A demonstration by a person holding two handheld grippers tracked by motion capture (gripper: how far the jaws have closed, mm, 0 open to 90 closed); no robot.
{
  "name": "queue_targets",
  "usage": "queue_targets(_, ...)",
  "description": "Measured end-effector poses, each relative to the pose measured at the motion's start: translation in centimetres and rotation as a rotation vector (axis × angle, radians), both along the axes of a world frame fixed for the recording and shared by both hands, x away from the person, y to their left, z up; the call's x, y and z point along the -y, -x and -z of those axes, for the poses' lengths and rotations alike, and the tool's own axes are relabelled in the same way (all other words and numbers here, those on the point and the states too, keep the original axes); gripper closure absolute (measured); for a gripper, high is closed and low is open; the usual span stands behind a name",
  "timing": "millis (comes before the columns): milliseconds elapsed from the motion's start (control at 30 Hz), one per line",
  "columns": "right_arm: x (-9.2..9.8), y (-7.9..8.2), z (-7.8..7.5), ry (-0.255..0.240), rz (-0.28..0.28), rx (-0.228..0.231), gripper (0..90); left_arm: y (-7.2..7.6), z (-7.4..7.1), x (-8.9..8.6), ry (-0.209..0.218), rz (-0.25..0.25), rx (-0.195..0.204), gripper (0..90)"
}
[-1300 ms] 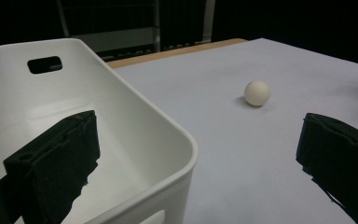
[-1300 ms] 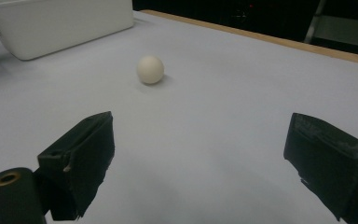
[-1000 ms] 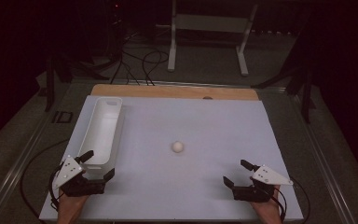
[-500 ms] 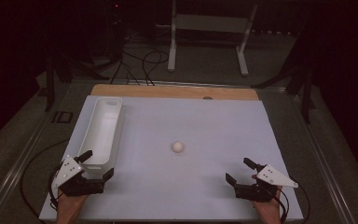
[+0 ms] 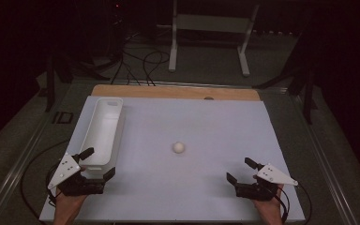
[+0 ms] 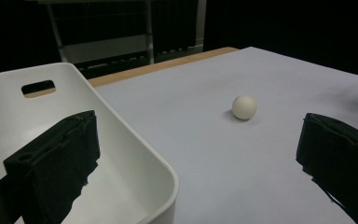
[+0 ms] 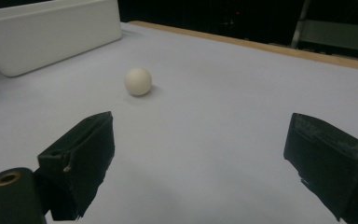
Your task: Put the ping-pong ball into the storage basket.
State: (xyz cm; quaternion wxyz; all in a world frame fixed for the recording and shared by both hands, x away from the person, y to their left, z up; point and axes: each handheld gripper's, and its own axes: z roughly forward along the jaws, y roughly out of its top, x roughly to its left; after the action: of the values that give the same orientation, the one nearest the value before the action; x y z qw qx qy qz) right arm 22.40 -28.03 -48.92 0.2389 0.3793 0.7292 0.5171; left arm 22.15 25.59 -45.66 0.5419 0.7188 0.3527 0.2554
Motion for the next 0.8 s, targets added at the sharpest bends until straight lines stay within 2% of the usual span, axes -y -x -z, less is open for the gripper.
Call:
queue_targets(167,-0.1,0.0,0.1,0.007,-0.008,-0.005,8.0,-0.2,-0.4,0.0,0.005,0.005,-0.008,0.1)
queue_targets(300,0.0,0.0,0.0,-0.002,-0.001,-0.003,8.0,-0.8,-0.9,0.0,0.034,0.011,-0.038,0.1)
queue_targets(467,0.1,0.1,-0.1,-0.005,0.011,0.005,8.0,-1.1,-1.3,0.1,0.042,0.005,-0.043,0.1)
queue_targets(733,0.0,-0.3,0.0,0.002,0.010,0.016,8.0,-1.8,-2.1,0.7,0.014,0.007,-0.050,0.1)
queue_targets(800,0.1,-0.4,0.0,0.005,0.011,0.021,8.0,-2.0,-2.4,1.0,0.009,0.012,-0.042,0.1)
